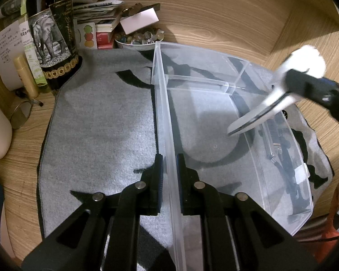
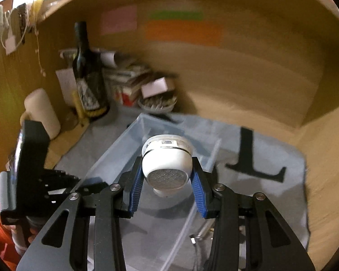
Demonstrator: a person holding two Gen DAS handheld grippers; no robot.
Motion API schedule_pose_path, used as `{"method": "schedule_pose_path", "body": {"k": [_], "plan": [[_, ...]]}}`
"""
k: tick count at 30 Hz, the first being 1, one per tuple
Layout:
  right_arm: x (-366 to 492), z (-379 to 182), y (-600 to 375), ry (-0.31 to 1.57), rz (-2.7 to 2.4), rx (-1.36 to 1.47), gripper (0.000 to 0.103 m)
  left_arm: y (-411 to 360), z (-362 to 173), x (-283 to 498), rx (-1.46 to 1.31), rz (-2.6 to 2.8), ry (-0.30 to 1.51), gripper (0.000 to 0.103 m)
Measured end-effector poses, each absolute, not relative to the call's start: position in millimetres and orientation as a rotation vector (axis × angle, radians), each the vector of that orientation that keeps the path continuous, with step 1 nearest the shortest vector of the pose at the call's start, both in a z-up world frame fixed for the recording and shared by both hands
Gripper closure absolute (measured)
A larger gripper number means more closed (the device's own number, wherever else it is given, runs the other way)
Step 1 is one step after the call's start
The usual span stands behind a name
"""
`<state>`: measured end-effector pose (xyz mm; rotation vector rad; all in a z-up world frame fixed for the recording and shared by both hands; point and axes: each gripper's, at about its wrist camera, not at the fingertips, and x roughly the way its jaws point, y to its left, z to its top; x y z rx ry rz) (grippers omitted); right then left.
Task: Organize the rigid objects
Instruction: 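Lower the massager into the box and open the right gripper while the left gripper holds the box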
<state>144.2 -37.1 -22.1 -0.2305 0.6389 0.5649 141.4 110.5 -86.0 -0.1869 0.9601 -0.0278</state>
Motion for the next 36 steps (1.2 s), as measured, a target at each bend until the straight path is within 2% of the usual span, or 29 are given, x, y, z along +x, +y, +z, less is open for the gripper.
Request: {"method": "schedule_pose_path", "body": {"k": [14, 21, 28, 34, 36], "plan": [[180, -28, -11, 0.698, 0.574, -0.289, 0.066, 110, -86, 142, -0.190, -0.027, 0.959, 0.092], [194, -67, 0, 0.835, 0.574, -0.363, 0.067, 110, -86, 142, -0.187, -0.029, 0.958, 0.092], [197, -79, -1, 0.898, 0.574, -0.386, 0.067, 110, -86, 141, -0.184, -0.030, 0.957, 0.092], [192, -72, -2, 0.863, 0.571, -0.385, 0.066, 111, -89, 143, -0.185, -0.029, 0.967, 0.091], [188, -67, -3, 0.843, 0.574, -0.384, 0.061, 111, -89, 144, -0.187, -0.028, 0.969, 0.091]]}}
